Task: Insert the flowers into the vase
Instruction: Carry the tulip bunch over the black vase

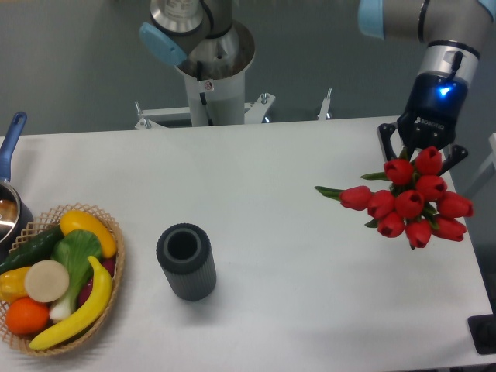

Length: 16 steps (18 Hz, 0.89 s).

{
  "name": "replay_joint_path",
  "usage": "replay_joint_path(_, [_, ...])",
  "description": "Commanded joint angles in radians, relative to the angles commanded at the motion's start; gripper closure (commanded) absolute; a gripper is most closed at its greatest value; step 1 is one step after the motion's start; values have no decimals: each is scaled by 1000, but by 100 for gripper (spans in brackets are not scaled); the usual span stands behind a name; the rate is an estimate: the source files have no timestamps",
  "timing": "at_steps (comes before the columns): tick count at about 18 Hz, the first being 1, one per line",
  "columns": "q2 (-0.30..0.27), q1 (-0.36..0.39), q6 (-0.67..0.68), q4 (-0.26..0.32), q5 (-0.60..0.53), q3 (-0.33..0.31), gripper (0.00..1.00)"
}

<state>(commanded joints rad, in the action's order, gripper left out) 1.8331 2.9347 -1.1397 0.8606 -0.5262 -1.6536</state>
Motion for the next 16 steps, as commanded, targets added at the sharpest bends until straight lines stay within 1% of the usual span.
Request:
replay_joint_path(2, [2, -28, -2, -8, 17, -6, 95])
replay_joint_path(3, [3, -44, -2, -8, 56, -6, 95])
replay_joint_path(6, [12, -69, -11, -9, 246, -26, 95])
replay_joint_path(7, [15, -71, -27, -12, 276, -41, 96])
replay_joint_path(9, [21, -117, -84, -14, 323, -75, 96])
replay_joint_path(12, [38, -141, -201, -14, 464, -129, 95])
replay_joint_path(13, [43, -156, -222, -14, 492, -135, 96])
replay_joint_path(16, [37, -190, -224, -14, 499, -137, 95])
